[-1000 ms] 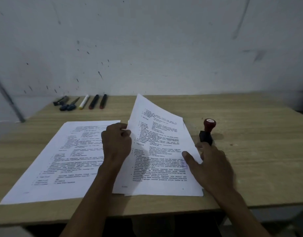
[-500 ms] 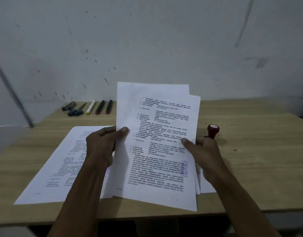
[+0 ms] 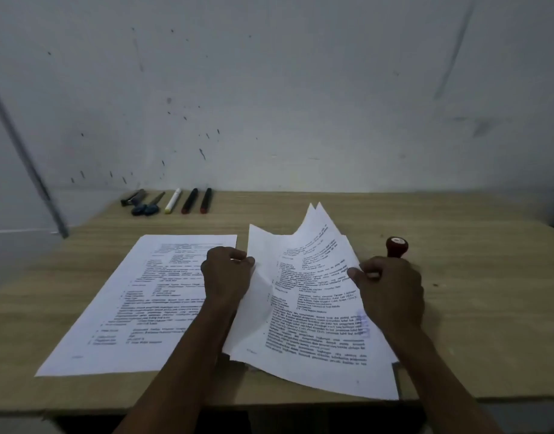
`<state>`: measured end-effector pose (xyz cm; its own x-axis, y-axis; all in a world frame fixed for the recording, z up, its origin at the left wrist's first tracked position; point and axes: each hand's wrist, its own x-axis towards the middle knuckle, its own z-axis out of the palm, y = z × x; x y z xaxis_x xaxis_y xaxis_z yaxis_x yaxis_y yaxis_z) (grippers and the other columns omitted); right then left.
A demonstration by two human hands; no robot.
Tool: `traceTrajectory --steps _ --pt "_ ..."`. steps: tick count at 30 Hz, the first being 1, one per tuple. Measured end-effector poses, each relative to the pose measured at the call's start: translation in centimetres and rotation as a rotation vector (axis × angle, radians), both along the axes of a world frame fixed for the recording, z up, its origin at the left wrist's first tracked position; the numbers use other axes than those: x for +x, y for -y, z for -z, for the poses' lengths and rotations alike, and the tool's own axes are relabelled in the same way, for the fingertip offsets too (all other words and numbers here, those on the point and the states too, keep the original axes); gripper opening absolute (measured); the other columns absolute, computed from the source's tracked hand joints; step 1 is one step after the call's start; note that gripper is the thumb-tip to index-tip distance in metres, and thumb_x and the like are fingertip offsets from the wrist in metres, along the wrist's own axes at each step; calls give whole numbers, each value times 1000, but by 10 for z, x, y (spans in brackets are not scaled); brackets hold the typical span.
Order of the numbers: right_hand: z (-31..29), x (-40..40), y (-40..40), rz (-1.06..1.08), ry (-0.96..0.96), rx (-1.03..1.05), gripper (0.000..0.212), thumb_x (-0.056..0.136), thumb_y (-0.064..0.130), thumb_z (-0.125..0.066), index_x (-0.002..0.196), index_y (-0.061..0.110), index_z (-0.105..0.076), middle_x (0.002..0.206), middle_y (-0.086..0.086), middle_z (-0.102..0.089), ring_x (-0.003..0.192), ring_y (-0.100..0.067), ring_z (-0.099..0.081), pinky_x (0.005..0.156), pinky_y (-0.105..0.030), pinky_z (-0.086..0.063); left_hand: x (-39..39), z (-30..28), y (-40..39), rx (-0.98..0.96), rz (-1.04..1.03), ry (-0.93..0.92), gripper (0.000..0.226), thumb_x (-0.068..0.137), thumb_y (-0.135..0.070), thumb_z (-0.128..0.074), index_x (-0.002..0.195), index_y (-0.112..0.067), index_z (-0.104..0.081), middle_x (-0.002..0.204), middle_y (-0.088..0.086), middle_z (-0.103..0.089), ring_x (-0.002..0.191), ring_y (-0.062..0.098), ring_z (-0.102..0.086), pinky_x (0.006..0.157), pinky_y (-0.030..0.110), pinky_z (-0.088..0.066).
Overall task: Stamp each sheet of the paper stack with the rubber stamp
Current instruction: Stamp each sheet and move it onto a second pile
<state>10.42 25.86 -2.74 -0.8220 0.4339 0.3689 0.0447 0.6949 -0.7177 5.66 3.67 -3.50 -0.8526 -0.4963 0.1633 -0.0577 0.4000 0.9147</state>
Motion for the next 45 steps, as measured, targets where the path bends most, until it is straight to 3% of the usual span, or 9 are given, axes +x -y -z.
traceTrajectory --steps 7,11,15,19,23,31,35,40,45 --pt "-7 8 -5 36 -148 75 14 86 23 -73 99 19 -78 87 0 -76 79 -21 -69 67 -29 -50 -1 3 -10 -108 -17 40 18 81 -13 -71 96 -3 -70 98 12 -70 100 29 -63 85 31 -45" --pt "-15 10 -8 -89 -273 -75 11 86 11 -72 95 10 -79 82 2 -75 68 2 -62 65 -13 -43 0 1 -14 -157 15 62 24 85 -16 -67 103 0 -67 107 15 -68 108 31 -59 89 32 -43" --pt "-25 8 -12 -162 -269 -286 7 87 12 -72 88 8 -78 77 0 -72 69 -12 -68 65 -30 -53 6 -5 -16 -256 78 -31 43 96 -34 -53 108 5 -65 113 20 -65 111 35 -57 90 37 -41" --pt "-38 12 -7 -256 -230 -609 8 86 17 -74 83 10 -76 76 -3 -76 69 -20 -74 62 -29 -59 15 -20 -1 228 303 -49 46 93 -48 -53 92 -6 -71 93 9 -74 90 29 -69 74 31 -50" --pt "-48 11 5 -300 -179 -814 7 86 14 -74 83 7 -75 74 -1 -76 64 -16 -74 52 -21 -56 17 -36 24 636 415 11 16 89 -15 -65 95 -2 -72 100 16 -74 99 39 -67 96 55 -49" --pt "-29 -24 59 -410 94 -792 5 85 9 -74 81 6 -72 75 -8 -76 65 -21 -74 50 -28 -55 3 -45 100 251 139 -29 7 79 -12 -75 74 -9 -71 78 13 -71 61 22 -65 49 24 -50" --pt "-16 -41 105 -422 184 -656 11 81 5 -77 71 8 -72 76 -10 -75 72 -27 -74 69 -46 -62 -5 -37 140 -10 38 31 13 78 -7 -74 79 5 -70 83 22 -67 68 27 -60 61 33 -45" --pt "-13 -51 154 -453 259 -394 11 75 7 -73 75 -3 -69 73 -11 -73 68 -28 -72 56 -51 -60 -7 -26 176 -315 -52 117 8 75 -6 -71 70 -3 -64 79 22 -63 68 24 -55 60 33 -38" --pt "-12 -55 181 -428 337 -101 20 70 21 -72 86 13 -61 80 2 -63 77 -21 -63 65 -29 -50 -10 -16 198 -423 -86 169 24 78 -12 -69 98 0 -67 100 16 -64 84 28 -58 66 31 -41"
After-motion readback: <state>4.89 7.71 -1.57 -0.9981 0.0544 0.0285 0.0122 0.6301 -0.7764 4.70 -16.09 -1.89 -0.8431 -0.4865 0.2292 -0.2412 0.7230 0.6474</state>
